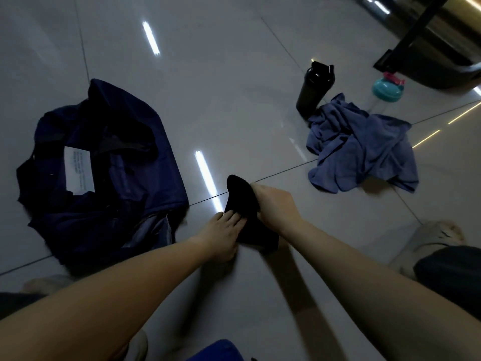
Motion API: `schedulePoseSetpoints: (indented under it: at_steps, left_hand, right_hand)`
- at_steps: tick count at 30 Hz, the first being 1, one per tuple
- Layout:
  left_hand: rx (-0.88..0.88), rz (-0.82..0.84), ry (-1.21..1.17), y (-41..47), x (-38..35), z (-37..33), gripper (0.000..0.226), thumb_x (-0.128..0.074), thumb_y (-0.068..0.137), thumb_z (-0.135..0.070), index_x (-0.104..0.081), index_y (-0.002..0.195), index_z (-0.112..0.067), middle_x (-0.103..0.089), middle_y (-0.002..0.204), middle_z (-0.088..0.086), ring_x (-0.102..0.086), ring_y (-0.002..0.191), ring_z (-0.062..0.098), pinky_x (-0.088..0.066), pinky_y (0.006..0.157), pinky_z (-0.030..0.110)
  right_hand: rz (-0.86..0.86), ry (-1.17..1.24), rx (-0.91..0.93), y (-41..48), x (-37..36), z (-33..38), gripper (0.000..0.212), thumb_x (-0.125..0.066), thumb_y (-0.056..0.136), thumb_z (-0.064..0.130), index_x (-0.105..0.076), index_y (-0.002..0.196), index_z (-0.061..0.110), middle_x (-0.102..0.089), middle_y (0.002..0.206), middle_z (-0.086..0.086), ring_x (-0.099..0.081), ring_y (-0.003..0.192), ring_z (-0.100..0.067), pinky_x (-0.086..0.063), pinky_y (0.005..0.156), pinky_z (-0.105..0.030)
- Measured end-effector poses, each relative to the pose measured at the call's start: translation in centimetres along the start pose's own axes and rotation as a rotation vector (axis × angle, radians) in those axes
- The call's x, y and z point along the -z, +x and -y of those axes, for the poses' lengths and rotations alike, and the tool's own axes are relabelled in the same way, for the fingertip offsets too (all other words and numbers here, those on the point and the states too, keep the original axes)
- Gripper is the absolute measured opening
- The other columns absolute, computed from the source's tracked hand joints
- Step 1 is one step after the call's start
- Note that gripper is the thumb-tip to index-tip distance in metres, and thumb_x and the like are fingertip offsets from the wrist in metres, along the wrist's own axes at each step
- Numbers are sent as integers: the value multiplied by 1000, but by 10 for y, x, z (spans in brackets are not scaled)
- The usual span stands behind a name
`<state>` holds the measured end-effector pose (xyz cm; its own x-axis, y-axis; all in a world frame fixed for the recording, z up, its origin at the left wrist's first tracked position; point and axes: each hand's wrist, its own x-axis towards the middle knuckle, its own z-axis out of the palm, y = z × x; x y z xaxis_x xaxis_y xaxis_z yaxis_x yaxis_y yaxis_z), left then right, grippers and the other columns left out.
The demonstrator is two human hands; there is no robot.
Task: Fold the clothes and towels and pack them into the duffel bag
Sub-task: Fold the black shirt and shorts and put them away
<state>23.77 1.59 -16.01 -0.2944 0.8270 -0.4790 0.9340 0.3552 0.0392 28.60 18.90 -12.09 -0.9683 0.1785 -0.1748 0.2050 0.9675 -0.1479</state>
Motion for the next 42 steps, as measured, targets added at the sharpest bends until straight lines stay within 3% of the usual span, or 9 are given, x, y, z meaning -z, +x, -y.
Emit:
schedulePoseSetpoints:
  at_steps: [4,7,10,13,19,27,32,37,42]
  left_hand:
    - [51,-19,-190,-23,-9,14,71,-40,99,-48,-29,156,-9,-30,162,13,-28,150,30,-21,122,40]
    - [232,-351,-368,-39,-13,31,39,-47,92,-45,-61,114,-16,-60,112,5,-61,101,27,-50,84,38]
    - [231,-608,-315,-37,-6,39,48,-77,80,-40,-55,116,-15,-55,112,7,-57,94,26,-51,82,40]
    - [43,-520,-131,-24,0,32,76,-82,70,-43,-53,136,-16,-55,135,9,-54,121,28,-47,102,44]
    - [-144,-512,-12,-8,-12,8,33,-71,79,-27,-72,110,-16,-68,103,5,-64,92,27,-55,78,39]
    - [-102,-279,218,-21,-47,-20,85,-39,93,-67,-46,148,-2,-52,139,21,-52,123,38,-45,105,47]
    - [52,-401,-261,-7,-4,-20,44,-44,99,-49,-76,106,-19,-64,105,4,-59,99,26,-50,81,38]
    - [231,-267,-399,9,15,-13,83,-73,83,-47,-33,153,-25,-42,147,6,-40,134,28,-34,110,40]
    - [255,-92,-306,18,-2,-29,114,-80,76,-48,-7,159,-18,-40,144,12,-41,129,33,-38,106,45]
  right_hand:
    - [46,-52,131,-24,-23,6,59,-59,87,14,-43,143,5,-57,134,-15,-59,116,-35,-51,93,-44]
    - [135,-119,191,-36,-32,2,76,-62,91,22,-27,155,2,-36,156,-21,-39,142,-38,-34,115,-47]
    - [165,-168,208,-43,-39,1,75,-54,95,26,-20,158,3,-26,162,-21,-28,148,-38,-27,120,-49]
    - [209,-188,212,-49,-42,-2,72,-30,92,24,-15,160,7,-18,165,-19,-22,151,-38,-23,121,-51]
    - [255,-240,233,-57,-41,-19,74,-45,99,17,-5,162,14,1,169,-8,-7,155,-32,-14,124,-47]
    - [335,-232,190,-68,-57,-40,87,-12,93,58,12,158,5,21,165,-13,14,154,-26,-7,125,-46]
    - [316,-148,170,-67,-53,-48,92,8,88,70,3,161,14,12,168,-5,7,156,-19,-13,125,-40]
    - [326,-174,154,-70,-63,-49,77,-40,104,40,5,161,15,14,168,-5,5,156,-21,-20,123,-41]
    - [305,-65,142,-78,-57,-45,74,-34,103,48,-5,162,15,6,169,-3,1,156,-20,-16,124,-42]
